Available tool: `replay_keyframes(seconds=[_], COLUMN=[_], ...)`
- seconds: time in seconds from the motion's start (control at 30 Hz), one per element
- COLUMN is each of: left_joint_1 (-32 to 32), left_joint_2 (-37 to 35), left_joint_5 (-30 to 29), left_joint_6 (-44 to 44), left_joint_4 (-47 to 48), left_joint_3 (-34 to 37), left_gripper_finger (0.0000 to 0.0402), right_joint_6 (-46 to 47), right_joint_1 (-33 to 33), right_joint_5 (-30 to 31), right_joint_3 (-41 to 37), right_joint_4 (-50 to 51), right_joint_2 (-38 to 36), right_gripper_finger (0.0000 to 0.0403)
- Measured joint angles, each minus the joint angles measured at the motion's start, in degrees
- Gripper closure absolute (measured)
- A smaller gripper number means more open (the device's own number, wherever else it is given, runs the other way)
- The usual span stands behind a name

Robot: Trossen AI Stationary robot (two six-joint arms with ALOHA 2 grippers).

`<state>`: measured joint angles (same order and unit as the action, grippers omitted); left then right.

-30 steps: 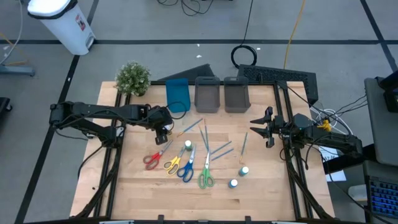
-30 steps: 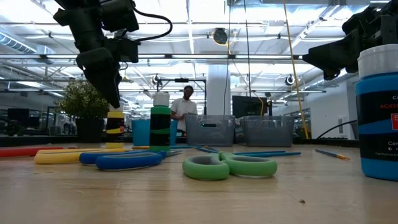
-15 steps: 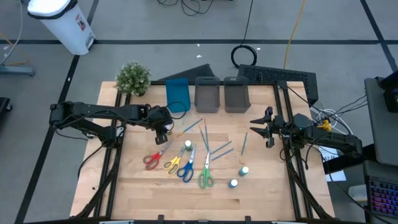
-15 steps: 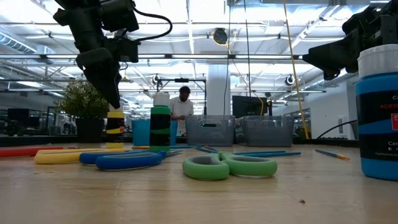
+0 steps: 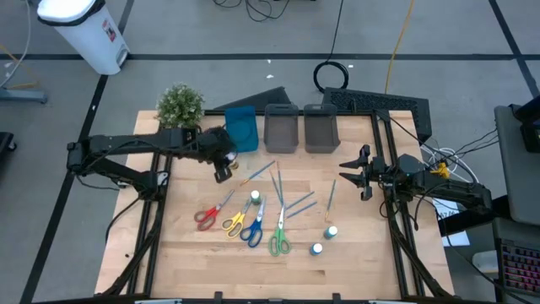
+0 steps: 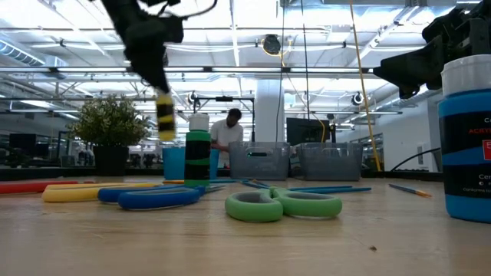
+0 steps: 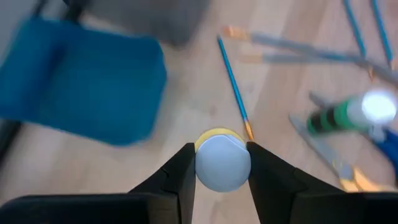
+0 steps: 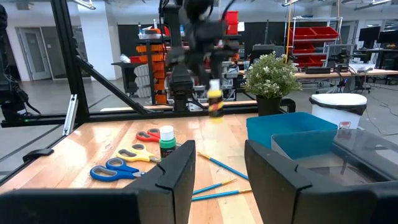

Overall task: Pick & Place Paint Supplies
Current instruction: Put the yellow paint into the blue bin

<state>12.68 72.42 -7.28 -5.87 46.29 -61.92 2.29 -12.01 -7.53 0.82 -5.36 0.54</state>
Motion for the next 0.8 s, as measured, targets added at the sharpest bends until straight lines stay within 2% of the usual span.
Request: replay_keyframes(seconds=[0.3,0.53,0.7,0.8], left_joint_1=[8.79,17.52,23.84,27.51], left_joint_2=[3.97,13.56,20.52,23.45], left_joint_5=[-0.62,2.82,3.60,6.41], left_joint_6=[5.87,10.20,11.59,12.81], left_joint_4=[0.12,0.00,0.05,0.34], left_joint_3=[-11.22,-18.83,-20.84,-20.84], left_gripper_finger=[0.0279,0.0279,0.0279,0.0279], right_joint_6=[-0.01,-0.01,-0.01,-0.01], right_joint_1=[-0.02,-0.02,-0.02,-0.02], right_joint_5=[0.00,0.00,0.00,0.00], right_joint_3=[0.00,0.01,0.02,0.00], right_joint_4=[-0.01,-0.01,0.01,-0.01], right_joint_2=[-0.01,-0.01,-0.01,-0.01], right_gripper_finger=[0.0273,0.0273,0.0273,0.0273])
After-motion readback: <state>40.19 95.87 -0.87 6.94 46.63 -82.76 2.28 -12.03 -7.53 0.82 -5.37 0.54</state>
